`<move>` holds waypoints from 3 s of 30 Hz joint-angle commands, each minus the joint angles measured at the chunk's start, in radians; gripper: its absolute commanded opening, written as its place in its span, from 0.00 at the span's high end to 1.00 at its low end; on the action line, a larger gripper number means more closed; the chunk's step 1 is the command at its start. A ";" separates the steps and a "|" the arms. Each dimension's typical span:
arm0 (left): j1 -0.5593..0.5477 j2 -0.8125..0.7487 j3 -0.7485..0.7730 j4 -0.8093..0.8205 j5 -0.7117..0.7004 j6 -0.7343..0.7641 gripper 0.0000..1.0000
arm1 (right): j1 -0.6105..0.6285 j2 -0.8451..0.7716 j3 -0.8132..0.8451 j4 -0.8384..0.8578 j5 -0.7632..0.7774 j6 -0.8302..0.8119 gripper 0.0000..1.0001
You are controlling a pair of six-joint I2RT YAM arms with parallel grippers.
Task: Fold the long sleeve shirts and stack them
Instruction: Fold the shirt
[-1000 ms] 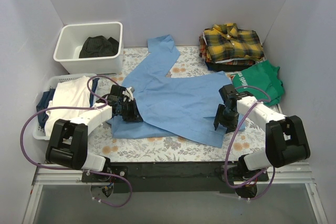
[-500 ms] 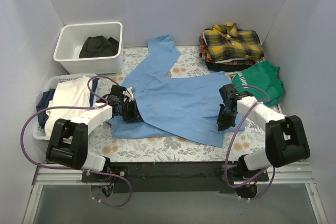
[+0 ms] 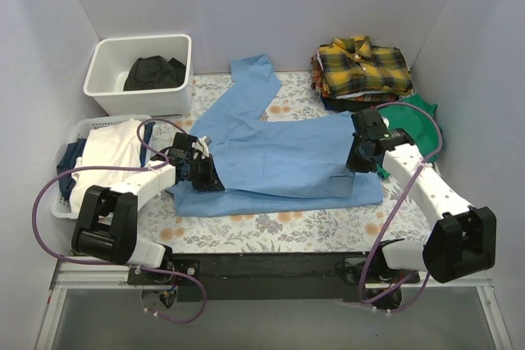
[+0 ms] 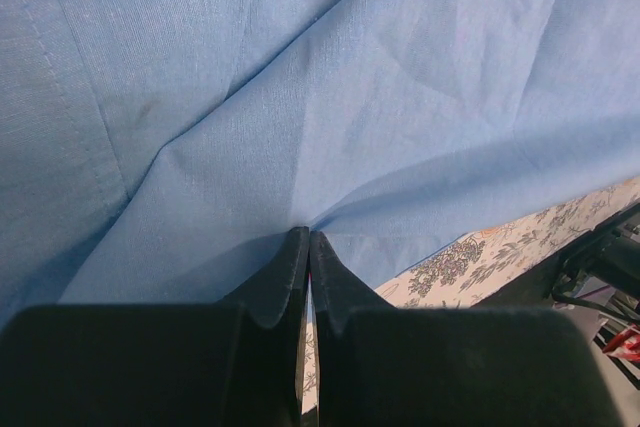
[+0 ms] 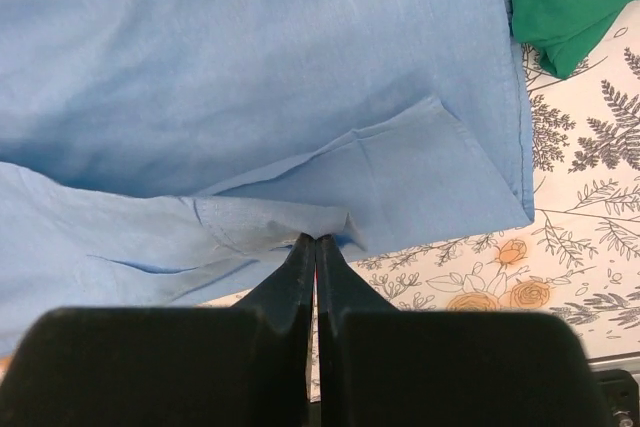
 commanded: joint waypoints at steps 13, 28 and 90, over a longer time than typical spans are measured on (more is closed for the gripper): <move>0.005 -0.044 0.059 -0.008 -0.057 -0.019 0.64 | -0.048 0.215 0.022 0.073 0.042 -0.043 0.99; 0.003 -0.115 0.051 -0.028 -0.141 -0.035 0.46 | -0.104 0.403 0.099 0.053 0.010 -0.097 0.99; 0.005 0.052 0.168 -0.141 -0.276 -0.054 0.48 | -0.149 0.035 -0.079 -0.092 -0.012 -0.111 0.51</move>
